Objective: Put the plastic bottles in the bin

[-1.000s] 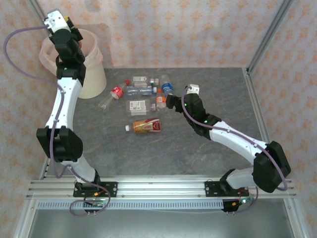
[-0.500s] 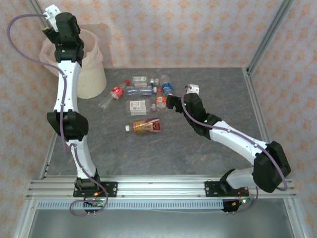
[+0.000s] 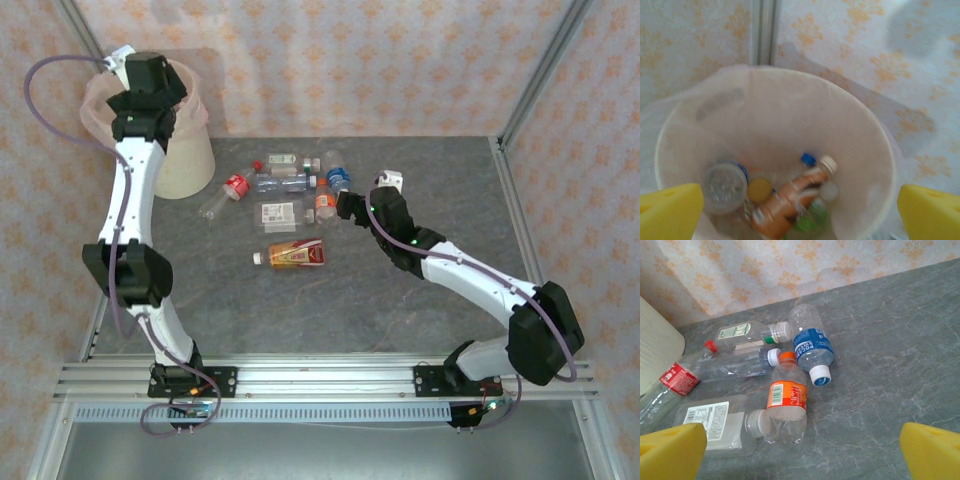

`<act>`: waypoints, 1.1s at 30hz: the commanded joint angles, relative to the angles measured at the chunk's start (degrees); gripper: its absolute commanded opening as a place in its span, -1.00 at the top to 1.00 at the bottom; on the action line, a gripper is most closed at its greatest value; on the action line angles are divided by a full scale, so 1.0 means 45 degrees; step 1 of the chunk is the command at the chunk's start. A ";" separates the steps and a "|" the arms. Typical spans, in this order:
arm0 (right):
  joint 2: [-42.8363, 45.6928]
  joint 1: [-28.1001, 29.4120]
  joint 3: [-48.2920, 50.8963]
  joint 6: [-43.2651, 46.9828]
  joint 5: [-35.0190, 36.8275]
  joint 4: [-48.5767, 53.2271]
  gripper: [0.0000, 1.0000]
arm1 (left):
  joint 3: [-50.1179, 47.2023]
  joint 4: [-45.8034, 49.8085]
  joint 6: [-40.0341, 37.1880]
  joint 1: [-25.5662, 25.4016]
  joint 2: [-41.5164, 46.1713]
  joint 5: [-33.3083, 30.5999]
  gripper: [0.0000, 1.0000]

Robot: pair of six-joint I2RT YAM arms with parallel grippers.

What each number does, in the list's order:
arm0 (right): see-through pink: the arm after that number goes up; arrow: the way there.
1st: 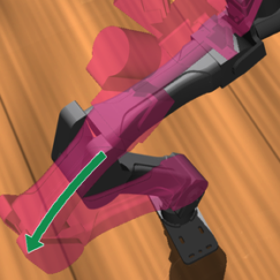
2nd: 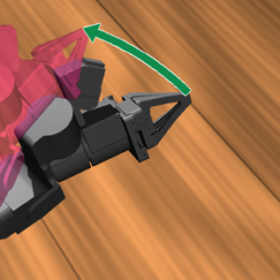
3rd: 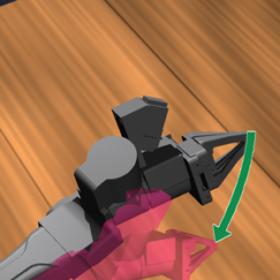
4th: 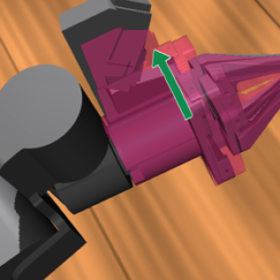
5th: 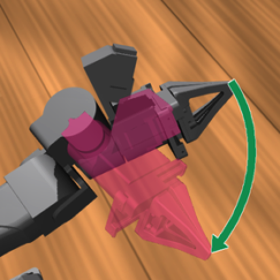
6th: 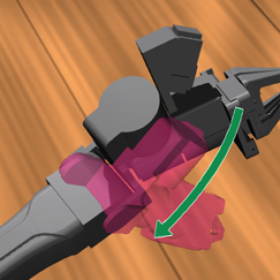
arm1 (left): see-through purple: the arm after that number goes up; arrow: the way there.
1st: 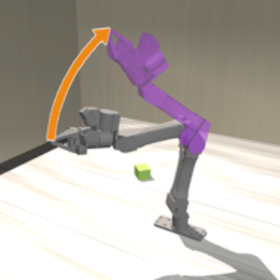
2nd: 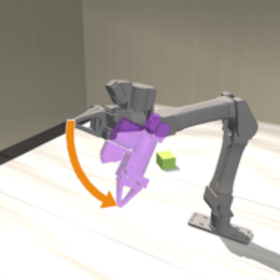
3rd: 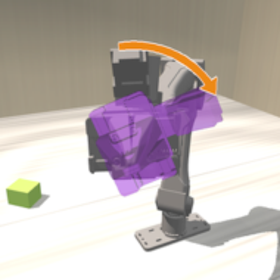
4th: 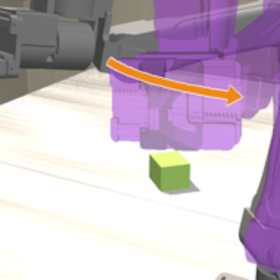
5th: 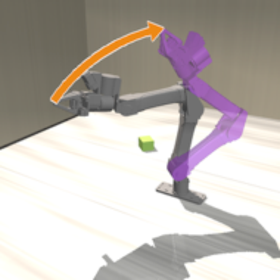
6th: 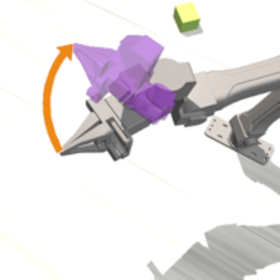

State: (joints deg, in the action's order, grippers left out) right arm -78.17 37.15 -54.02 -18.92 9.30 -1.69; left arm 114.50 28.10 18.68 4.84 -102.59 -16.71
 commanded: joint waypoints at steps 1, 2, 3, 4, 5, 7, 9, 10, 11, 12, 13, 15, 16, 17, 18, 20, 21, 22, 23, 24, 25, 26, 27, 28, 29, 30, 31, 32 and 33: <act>-0.0083 -0.0090 -0.0418 -0.0359 0.0375 0.0236 -0.99 | -0.1675 -0.1482 0.0844 -0.0452 0.1638 0.0473 -1.00; -0.0070 -0.0091 -0.0384 -0.0412 0.0420 0.0239 -0.98 | -0.2182 -0.1625 0.0958 -0.0617 0.1931 0.0458 -1.00; -0.0036 -0.0091 -0.0345 -0.0449 0.0451 0.0240 -0.98 | -0.2586 -0.1715 0.0998 -0.0791 0.2198 0.0389 -1.00; 0.0004 -0.0091 -0.0292 -0.0482 0.0525 0.0221 -0.98 | -0.3009 -0.1849 0.0886 -0.0975 0.2476 0.0361 -1.00; 0.0044 -0.0110 -0.0233 -0.0518 0.0564 0.0214 -0.98 | -0.3409 -0.1951 0.0639 -0.1143 0.2687 0.0359 -1.00; 0.0172 -0.0110 -0.0136 -0.0520 0.0655 0.0202 -0.98 | -0.3776 -0.1813 -0.0009 -0.1388 0.2892 0.0820 -1.00; 0.0322 -0.0129 -0.0014 -0.0515 0.0751 0.0205 -0.98 | -0.3620 -0.1026 -0.0746 -0.1603 0.2766 0.1498 -1.00; 0.0378 -0.0132 0.0044 -0.0516 0.0826 0.0201 -0.98 | -0.3388 -0.0485 -0.1258 -0.1777 0.2612 0.1702 -1.00; 0.0419 -0.0139 0.0106 -0.0503 0.0887 0.0201 -0.98 | -0.3074 0.0154 -0.1879 -0.2024 0.2405 0.1790 -1.00; 0.0474 -0.0149 0.0156 -0.0517 0.0959 0.0172 -0.98 | -0.2817 0.0772 -0.2492 -0.2259 0.2205 0.1828 -1.00; 0.0485 -0.0164 0.0204 -0.0504 0.1027 0.0145 -0.98 | -0.2576 0.1400 -0.3271 -0.2574 0.1980 0.1793 -1.00; 0.0501 -0.0187 0.0264 -0.0580 0.1044 0.0084 -0.99 | -0.2451 0.2401 -0.4761 -0.3193 0.1569 0.1407 -1.00; 0.0500 -0.0188 0.0277 -0.0582 0.1045 0.0064 -0.98 | -0.2607 0.2760 -0.5343 -0.3438 0.1415 0.1015 -1.00; 0.0500 -0.0193 0.0286 -0.0590 0.1033 0.0062 -0.98 | -0.2798 0.3121 -0.5696 -0.3593 0.1274 0.0676 -1.00; 0.0511 -0.0207 0.0286 -0.0592 0.1030 0.0081 -0.98 | -0.2934 0.3431 -0.5768 -0.3619 0.1184 0.0493 -1.00; 0.0513 -0.0205 0.0277 -0.0548 0.1040 0.0120 -0.98 | -0.3312 0.4050 -0.5903 -0.3596 0.1027 0.0740 -1.00; 0.0502 -0.0227 0.0276 -0.0513 0.1085 0.0122 -0.98 | -0.3434 0.4335 -0.6062 -0.3581 0.0938 0.1012 -1.00; 0.0494 -0.0242 0.0266 -0.0472 0.1114 0.0123 -0.98 | -0.3452 0.4786 -0.6350 -0.3577 0.0761 0.1370 -1.00; 0.0463 -0.0261 0.0234 -0.0450 0.1116 0.0118 -0.98 | -0.3353 0.5262 -0.6587 -0.3614 0.0499 0.1475 -1.00; 0.0421 -0.0276 0.0224 -0.0432 0.1095 0.0132 -0.98 | -0.3297 0.5524 -0.6749 -0.3612 0.0255 0.1218 -1.00; 0.0399 -0.0286 0.0208 -0.0428 0.1061 0.0142 -0.98 | -0.3300 0.5662 -0.6953 -0.3577 -0.0072 0.0731 -1.00; 0.0362 -0.0305 0.0178 -0.0438 0.1004 0.0142 -0.99 | -0.3286 0.5747 -0.7176 -0.3512 -0.0425 0.0436 -1.00; 0.0341 -0.0305 0.0179 -0.0428 0.0977 0.0127 -0.98 | -0.3227 0.5848 -0.7303 -0.3402 -0.0715 0.0377 -1.00; 0.0340 -0.0305 0.0136 -0.0444 0.0932 0.0151 -0.98 | -0.3001 0.6102 -0.7440 -0.3249 -0.1135 0.0398 -1.00; 0.0340 -0.0305 0.0163 -0.0445 0.0923 0.0158 -0.98 | -0.2650 0.6510 -0.7617 -0.3153 -0.1626 0.0511 -1.00; 0.0355 -0.0316 0.0168 -0.0450 0.0922 0.0180 -0.98 | -0.2331 0.6800 -0.7764 -0.3080 -0.2185 0.0537 -1.00; 0.0360 -0.0322 0.0188 -0.0464 0.0964 0.0180 -0.98 | -0.1907 0.7173 -0.7980 -0.3051 -0.2698 0.0561 -1.00; 0.0388 -0.0323 0.0224 -0.0479 0.1015 0.0181 -0.98 | -0.1529 0.7408 -0.8135 -0.3012 -0.3208 0.0503 -1.00; 0.0422 -0.0325 0.0246 -0.0496 0.1058 0.0171 -0.98 | -0.1273 0.7459 -0.8204 -0.2964 -0.3578 0.0354 -1.00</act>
State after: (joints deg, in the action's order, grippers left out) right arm -77.38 35.99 -53.56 -20.97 12.49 -1.26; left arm 104.86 55.13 -14.15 -9.26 -115.22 -12.69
